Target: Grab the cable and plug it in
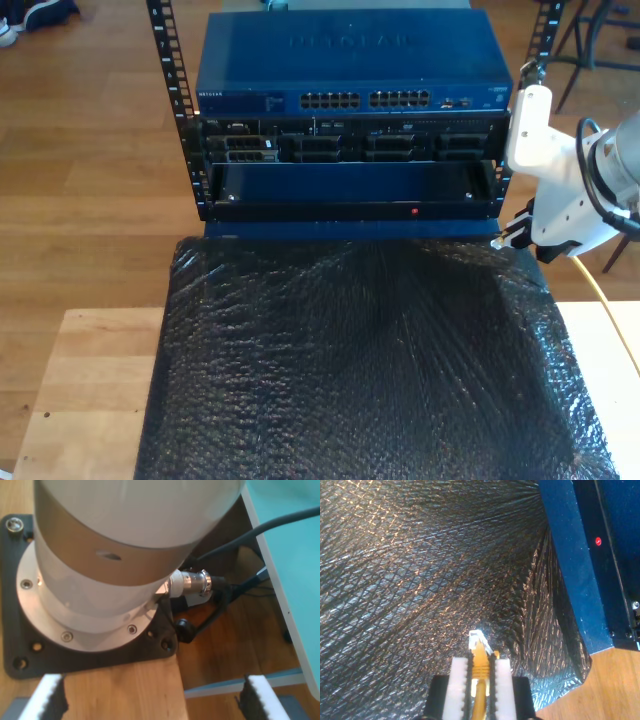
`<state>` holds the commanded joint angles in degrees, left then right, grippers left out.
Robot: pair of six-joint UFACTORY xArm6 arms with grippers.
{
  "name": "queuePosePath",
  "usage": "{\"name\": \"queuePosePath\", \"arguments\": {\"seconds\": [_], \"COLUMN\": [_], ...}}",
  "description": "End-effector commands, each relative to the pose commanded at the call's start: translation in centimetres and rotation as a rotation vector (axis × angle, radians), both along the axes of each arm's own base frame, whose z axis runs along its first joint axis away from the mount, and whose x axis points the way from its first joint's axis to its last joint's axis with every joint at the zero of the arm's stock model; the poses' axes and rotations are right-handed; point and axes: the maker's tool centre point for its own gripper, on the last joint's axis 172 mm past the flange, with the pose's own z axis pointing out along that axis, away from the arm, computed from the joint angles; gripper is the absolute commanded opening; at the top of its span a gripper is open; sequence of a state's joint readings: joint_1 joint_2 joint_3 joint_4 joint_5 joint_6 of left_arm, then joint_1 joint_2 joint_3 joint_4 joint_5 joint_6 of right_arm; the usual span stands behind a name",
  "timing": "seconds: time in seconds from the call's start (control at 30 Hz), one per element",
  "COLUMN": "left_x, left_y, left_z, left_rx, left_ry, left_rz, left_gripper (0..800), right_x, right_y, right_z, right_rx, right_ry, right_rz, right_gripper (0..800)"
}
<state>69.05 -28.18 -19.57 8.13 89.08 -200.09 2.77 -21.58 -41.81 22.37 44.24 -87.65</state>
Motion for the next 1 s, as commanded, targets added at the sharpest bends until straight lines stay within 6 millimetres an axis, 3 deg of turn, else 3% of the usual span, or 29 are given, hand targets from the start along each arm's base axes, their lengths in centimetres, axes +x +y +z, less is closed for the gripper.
{"name": "queuePosePath", "arguments": {"seconds": [0.13,0.4,0.7,1.0], "left_x": [-0.2,-0.2,-1.0,-0.5], "left_y": [-0.6,0.6,1.9,1.1], "left_z": [-0.6,-1.5,-5.0,-8.4], "left_rx": [-0.031,-0.024,0.075,0.114], "left_ry": [-0.043,-0.154,-0.229,-0.276], "left_rz": [-0.050,-0.099,-0.059,-0.091], "left_gripper": [800,800,800,800], "right_x": [0.0,0.1,0.3,0.0], "right_y": [0.0,0.1,0.2,0.0], "right_z": [0.1,0.3,0.2,-1.7], "right_rx": [0.002,0.011,0.011,0.007], "right_ry": [-0.004,-0.003,-0.001,0.038], "right_rz": [-0.003,-0.022,-0.023,-0.026], "right_gripper": [0,0,0,0]}}
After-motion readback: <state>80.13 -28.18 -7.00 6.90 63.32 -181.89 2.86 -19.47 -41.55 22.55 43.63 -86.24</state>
